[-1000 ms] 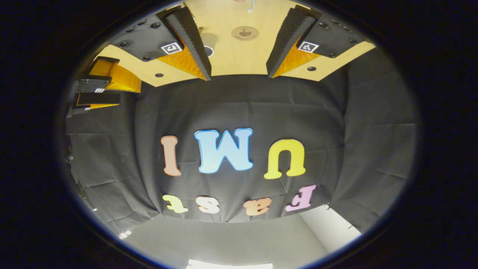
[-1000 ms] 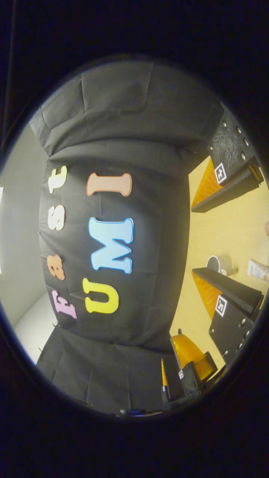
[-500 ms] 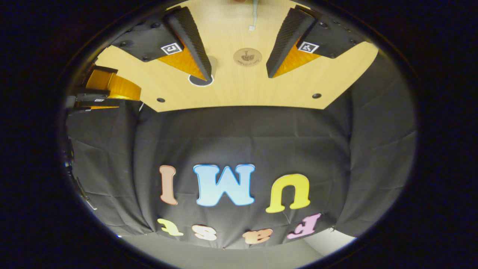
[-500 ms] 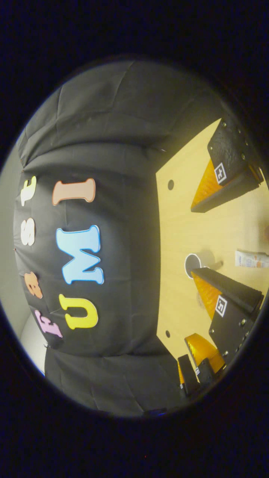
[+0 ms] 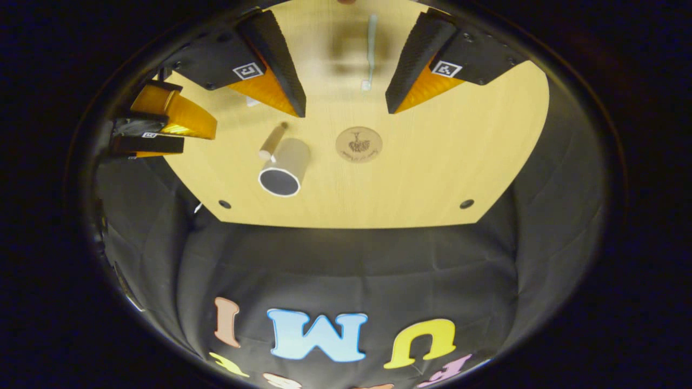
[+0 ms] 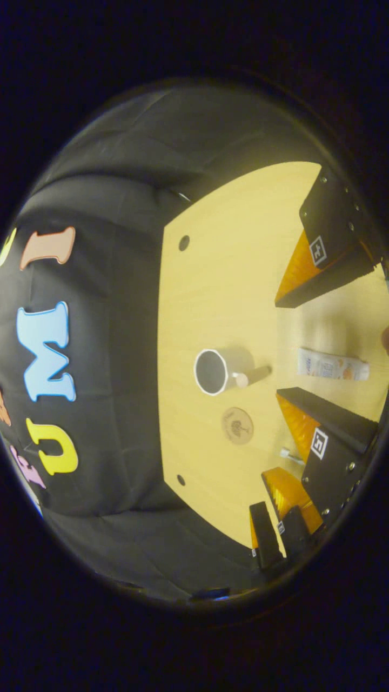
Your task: Put the toothbrush and toothpaste on the desktop into the cup, then pick up the cup and place it on the coaster on the desktop.
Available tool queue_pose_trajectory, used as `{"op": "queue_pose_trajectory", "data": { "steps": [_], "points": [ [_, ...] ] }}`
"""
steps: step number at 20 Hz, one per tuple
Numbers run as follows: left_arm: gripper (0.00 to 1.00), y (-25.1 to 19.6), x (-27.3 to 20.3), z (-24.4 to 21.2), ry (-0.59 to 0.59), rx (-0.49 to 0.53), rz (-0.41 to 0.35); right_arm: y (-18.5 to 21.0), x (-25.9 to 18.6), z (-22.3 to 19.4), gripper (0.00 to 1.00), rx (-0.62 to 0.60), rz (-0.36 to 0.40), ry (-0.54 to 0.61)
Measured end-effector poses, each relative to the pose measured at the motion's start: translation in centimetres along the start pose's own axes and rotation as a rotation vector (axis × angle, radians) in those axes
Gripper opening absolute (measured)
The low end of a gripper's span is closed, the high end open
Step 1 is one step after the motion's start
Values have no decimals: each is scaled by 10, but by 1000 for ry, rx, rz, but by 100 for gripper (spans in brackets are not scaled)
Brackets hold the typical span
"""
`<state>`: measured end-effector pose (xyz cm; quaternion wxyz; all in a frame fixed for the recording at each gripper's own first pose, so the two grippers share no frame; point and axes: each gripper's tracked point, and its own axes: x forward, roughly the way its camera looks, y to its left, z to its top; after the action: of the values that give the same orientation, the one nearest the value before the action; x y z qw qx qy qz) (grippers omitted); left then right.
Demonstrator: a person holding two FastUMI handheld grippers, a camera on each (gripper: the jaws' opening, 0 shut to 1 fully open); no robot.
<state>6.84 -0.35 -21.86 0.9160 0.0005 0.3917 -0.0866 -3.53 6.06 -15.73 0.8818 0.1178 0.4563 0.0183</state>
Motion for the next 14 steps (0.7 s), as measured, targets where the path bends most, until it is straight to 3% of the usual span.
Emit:
{"op": "queue_pose_trajectory", "data": {
  "steps": [6, 14],
  "points": [
    [98, 16, 23, -60, 267, -36, 7, 15, 26, -36, 93, -58, 27, 191],
    [99, 31, 42, -114, 478, -47, 14, 27, 48, -78, 93, -61, 59, 388]
  ]
}}
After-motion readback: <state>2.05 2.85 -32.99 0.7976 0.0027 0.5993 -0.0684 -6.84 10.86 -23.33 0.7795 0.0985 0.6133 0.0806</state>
